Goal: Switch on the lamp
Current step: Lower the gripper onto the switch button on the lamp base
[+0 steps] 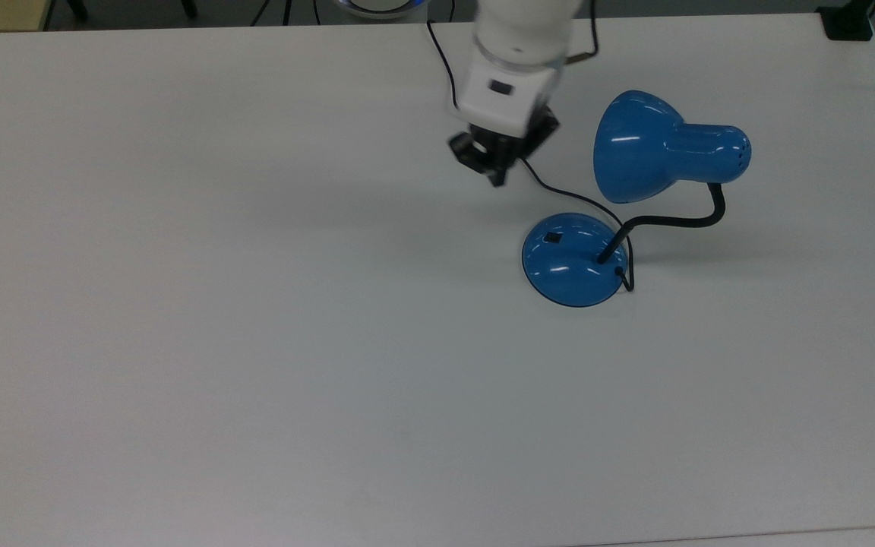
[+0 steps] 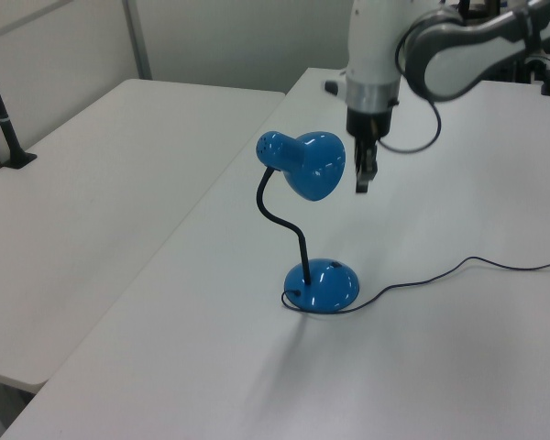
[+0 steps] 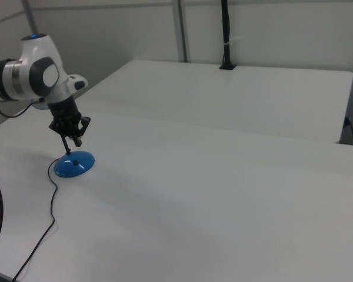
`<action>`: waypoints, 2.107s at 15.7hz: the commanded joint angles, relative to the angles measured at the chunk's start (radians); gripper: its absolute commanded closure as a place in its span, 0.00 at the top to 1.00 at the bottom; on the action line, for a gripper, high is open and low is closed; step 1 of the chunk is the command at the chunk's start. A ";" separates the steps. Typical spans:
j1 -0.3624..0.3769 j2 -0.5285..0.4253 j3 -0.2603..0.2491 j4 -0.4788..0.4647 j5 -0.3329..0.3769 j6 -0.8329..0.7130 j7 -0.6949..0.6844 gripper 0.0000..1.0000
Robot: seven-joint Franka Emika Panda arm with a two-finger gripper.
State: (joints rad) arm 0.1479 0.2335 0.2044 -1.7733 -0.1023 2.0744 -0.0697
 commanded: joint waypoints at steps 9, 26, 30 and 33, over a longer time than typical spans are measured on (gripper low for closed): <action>-0.004 0.076 0.076 -0.073 -0.004 0.243 -0.084 0.00; 0.001 0.127 0.092 -0.094 -0.008 0.349 -0.166 0.00; 0.001 0.147 0.092 -0.091 -0.011 0.362 -0.165 0.00; 0.001 0.161 0.092 -0.089 -0.013 0.365 -0.165 0.00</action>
State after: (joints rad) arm 0.1493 0.3829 0.2923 -1.8570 -0.1048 2.4090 -0.2272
